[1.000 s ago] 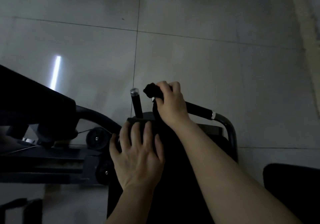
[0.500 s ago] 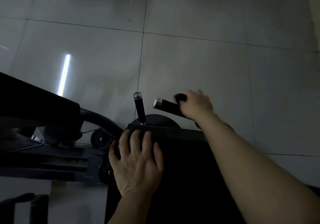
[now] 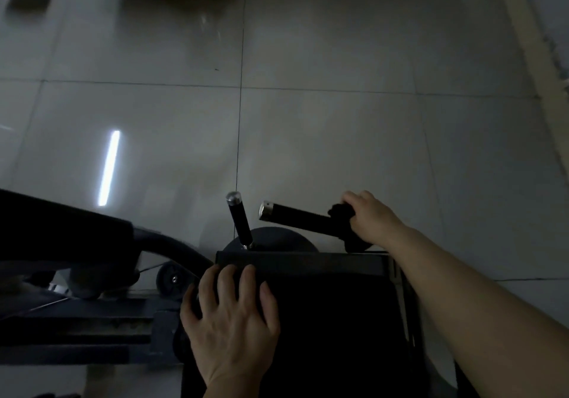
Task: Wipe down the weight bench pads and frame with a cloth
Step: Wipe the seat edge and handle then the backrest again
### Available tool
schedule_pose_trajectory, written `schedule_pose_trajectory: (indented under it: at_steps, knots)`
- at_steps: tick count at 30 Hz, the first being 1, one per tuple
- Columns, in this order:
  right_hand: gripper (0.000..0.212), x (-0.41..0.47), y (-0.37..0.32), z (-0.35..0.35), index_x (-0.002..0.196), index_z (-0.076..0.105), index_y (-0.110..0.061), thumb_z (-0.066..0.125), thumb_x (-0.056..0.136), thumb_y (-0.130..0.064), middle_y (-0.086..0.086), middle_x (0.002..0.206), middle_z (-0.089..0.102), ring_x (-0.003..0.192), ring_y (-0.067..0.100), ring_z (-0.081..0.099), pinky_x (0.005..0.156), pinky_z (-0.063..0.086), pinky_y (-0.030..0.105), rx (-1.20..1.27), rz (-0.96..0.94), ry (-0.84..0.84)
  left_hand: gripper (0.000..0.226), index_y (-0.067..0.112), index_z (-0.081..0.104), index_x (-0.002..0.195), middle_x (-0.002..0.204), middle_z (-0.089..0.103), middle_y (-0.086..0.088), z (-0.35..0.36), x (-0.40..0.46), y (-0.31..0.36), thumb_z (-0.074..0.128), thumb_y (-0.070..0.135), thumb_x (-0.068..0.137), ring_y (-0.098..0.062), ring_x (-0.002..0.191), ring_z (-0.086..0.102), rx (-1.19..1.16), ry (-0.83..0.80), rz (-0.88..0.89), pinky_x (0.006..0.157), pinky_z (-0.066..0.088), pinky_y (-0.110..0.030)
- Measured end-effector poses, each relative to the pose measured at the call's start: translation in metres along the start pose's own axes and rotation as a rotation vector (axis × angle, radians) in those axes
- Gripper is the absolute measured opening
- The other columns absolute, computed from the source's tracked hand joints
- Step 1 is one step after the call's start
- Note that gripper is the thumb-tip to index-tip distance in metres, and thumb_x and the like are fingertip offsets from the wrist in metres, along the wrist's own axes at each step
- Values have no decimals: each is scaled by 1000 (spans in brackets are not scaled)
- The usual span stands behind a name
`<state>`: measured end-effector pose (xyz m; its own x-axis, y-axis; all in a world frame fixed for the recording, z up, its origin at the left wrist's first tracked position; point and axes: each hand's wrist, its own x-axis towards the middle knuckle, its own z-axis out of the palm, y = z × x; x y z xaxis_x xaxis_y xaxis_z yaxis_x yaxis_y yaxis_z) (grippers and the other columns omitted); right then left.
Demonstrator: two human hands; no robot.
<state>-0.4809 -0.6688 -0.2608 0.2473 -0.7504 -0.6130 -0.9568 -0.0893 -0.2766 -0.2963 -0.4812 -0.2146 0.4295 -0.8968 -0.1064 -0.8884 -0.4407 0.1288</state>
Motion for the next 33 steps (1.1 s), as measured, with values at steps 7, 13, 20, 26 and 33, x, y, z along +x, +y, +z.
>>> schedule_pose_trajectory:
  at_steps: [7,13,20,26,33]
  knots:
    - [33,2,52,3,123,51,-12,43,92,-16,19,123,47,107,34,55,83,44,32,-176,317,-75,40,19,68,97,103,65,-6,5,1,-2,38,41,82,-28,114,48,25,43,19,92,32,-51]
    - [35,-6,58,1,114,61,-3,54,87,-25,15,116,63,97,27,62,71,41,23,-174,591,-175,38,19,68,96,102,65,-6,6,0,0,40,40,81,-26,114,46,23,48,14,92,33,-52]
    - [13,17,-119,-21,92,65,-16,64,79,-15,6,87,55,82,22,55,62,40,24,432,-169,39,39,18,67,97,103,64,-7,6,1,0,40,41,80,-27,113,46,39,31,9,92,30,-49]
    - [23,-12,-130,30,99,65,-8,47,86,-11,18,108,54,95,37,54,61,45,37,-316,-857,80,43,20,66,99,105,63,-6,4,2,1,35,43,80,-26,115,43,40,-41,-5,91,28,-47]
    - [12,-24,-65,11,61,63,-7,74,60,-2,13,83,62,57,28,56,36,45,27,-635,-915,123,39,22,65,102,107,62,-4,1,2,1,38,43,83,-27,117,46,37,-85,-9,93,32,-50]
